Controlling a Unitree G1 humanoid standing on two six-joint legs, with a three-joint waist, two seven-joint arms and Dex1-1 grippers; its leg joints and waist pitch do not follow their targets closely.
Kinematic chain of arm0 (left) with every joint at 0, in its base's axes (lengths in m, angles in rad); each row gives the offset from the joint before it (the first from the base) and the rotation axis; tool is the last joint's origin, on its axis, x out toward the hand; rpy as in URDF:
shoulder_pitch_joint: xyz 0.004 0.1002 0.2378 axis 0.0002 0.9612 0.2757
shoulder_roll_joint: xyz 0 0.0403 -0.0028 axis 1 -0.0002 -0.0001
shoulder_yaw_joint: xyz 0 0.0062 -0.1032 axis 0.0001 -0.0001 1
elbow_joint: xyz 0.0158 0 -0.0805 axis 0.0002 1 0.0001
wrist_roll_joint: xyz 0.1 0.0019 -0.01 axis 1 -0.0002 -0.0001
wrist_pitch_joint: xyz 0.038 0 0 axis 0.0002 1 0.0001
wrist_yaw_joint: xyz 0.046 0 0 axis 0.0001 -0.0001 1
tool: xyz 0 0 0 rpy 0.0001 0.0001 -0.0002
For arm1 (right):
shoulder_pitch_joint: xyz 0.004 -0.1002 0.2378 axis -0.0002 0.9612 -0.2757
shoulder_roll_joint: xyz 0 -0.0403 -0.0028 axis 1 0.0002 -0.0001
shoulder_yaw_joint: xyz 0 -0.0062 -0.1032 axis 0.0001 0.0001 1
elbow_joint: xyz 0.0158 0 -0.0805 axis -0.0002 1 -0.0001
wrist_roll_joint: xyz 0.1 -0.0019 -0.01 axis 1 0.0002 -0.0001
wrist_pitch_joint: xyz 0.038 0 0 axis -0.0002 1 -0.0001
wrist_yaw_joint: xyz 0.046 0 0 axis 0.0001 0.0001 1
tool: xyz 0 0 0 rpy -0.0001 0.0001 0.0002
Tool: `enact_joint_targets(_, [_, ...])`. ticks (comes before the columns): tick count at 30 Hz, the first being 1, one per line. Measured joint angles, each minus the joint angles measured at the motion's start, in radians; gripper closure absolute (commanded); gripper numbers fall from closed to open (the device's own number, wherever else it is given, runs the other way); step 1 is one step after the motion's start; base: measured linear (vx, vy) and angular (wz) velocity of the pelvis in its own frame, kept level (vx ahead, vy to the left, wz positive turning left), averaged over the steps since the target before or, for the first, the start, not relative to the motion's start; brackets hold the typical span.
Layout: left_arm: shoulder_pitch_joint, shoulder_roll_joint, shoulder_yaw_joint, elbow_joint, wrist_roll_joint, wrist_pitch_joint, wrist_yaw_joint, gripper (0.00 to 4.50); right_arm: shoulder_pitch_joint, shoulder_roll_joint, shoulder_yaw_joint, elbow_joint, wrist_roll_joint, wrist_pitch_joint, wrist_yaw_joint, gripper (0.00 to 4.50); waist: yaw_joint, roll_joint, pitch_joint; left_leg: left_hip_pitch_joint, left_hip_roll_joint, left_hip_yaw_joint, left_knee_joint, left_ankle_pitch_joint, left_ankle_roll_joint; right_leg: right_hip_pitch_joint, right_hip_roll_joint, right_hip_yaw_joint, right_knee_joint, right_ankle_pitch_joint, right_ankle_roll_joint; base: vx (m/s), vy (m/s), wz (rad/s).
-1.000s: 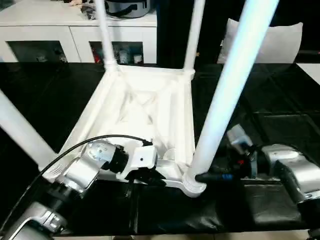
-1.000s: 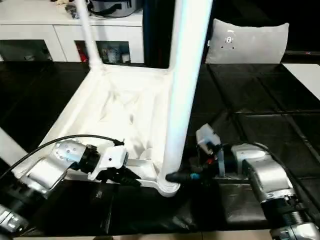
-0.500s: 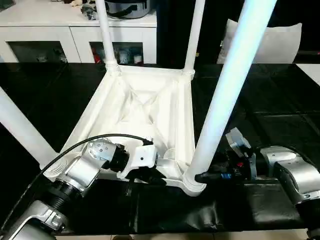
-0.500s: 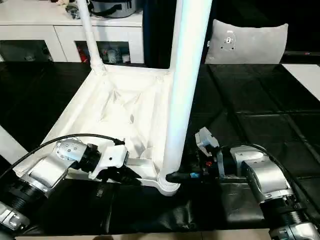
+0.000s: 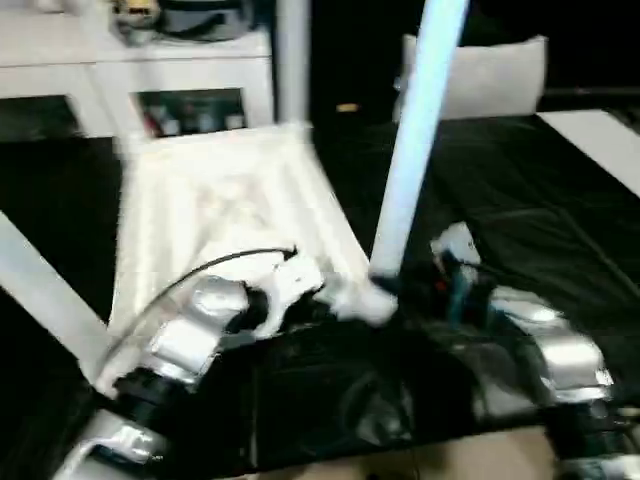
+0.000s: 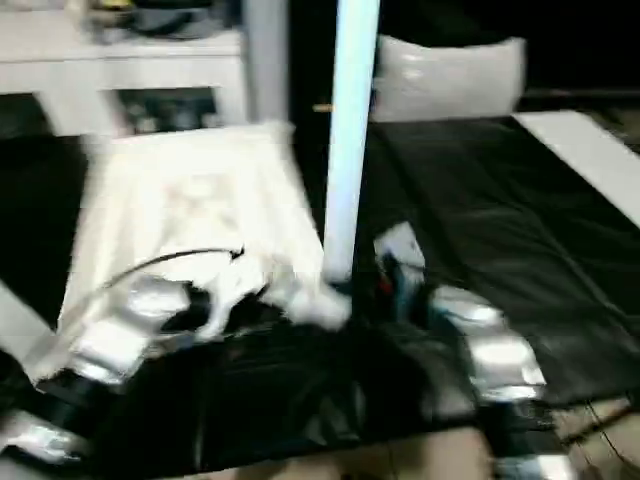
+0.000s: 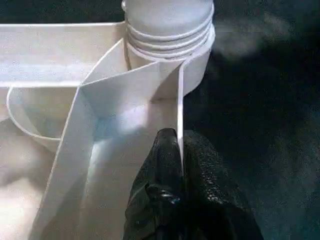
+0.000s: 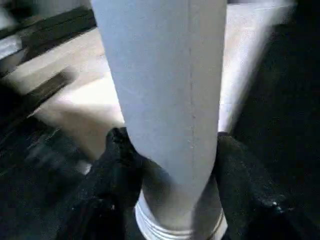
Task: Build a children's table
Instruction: Rotate leg to tighten
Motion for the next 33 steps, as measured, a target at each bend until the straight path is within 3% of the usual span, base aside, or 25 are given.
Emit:
enact_joint_targets(3, [0.000,-0.041,0.001,-0.010,0.017,0.033,0.070,4.50,-0.005,0.035,-0.009,-0.008,-0.019,0.009,-0.088,2.57,0.001,0.002,-0.001,0.000,0.000,0.000,-0.003,-0.001,0.001,0.001,0.000,0.000,-0.001,0.000,0.000,0.000,0.000,0.00])
enact_joint_targets(6, [0.001,-0.077,0.002,-0.013,0.033,0.049,0.120,4.50,-0.003,0.061,-0.023,-0.015,-0.029,0.008,-0.150,1.89,0.006,0.003,-0.002,-0.001,0.000,0.000,-0.005,-0.002,0.003,0.000,0.000,0.001,-0.001,0.000,0.000,0.000,0.000,0.00])
enact_joint_targets(12, [0.002,-0.077,-0.021,-0.032,0.035,0.043,0.118,4.50,0.015,0.052,-0.024,-0.040,-0.027,0.009,-0.156,1.40,0.026,0.004,-0.002,-0.002,0.001,0.000,-0.009,-0.001,0.008,-0.003,0.000,0.002,-0.002,-0.001,0.001,0.000,0.000,0.00])
enact_joint_targets(19, [0.007,-0.003,-0.041,-0.033,0.021,-0.043,0.012,4.50,0.037,-0.053,-0.021,-0.052,0.030,0.001,0.020,0.76,0.036,0.005,-0.002,-0.002,0.001,0.000,-0.010,0.000,0.008,-0.002,0.000,0.002,-0.001,-0.001,0.000,0.000,0.000,0.00])
enact_joint_targets(24, [0.016,0.085,-0.053,-0.027,-0.027,-0.127,-0.135,4.50,0.037,-0.198,-0.009,-0.050,0.072,-0.019,0.248,0.32,0.063,0.005,-0.002,-0.002,0.001,0.000,-0.008,-0.001,0.007,-0.001,-0.001,0.002,-0.001,-0.001,0.000,0.000,0.000,0.00])
enact_joint_targets(28, [0.015,0.158,-0.073,-0.013,-0.045,-0.216,-0.264,4.50,0.037,-0.284,0.036,-0.050,0.101,-0.039,0.429,0.02,0.079,0.005,-0.002,-0.001,0.001,0.000,-0.007,-0.001,0.006,0.001,-0.001,0.002,-0.001,-0.001,0.000,0.000,0.000,0.00])
enact_joint_targets(33, [0.001,0.204,-0.101,-0.002,-0.062,-0.278,-0.381,4.50,0.035,-0.308,0.091,-0.050,0.103,-0.092,0.559,0.02,0.091,0.004,-0.002,-0.001,0.001,0.000,-0.006,-0.002,0.004,0.003,-0.002,0.004,-0.001,-0.001,0.000,0.000,0.000,0.00])
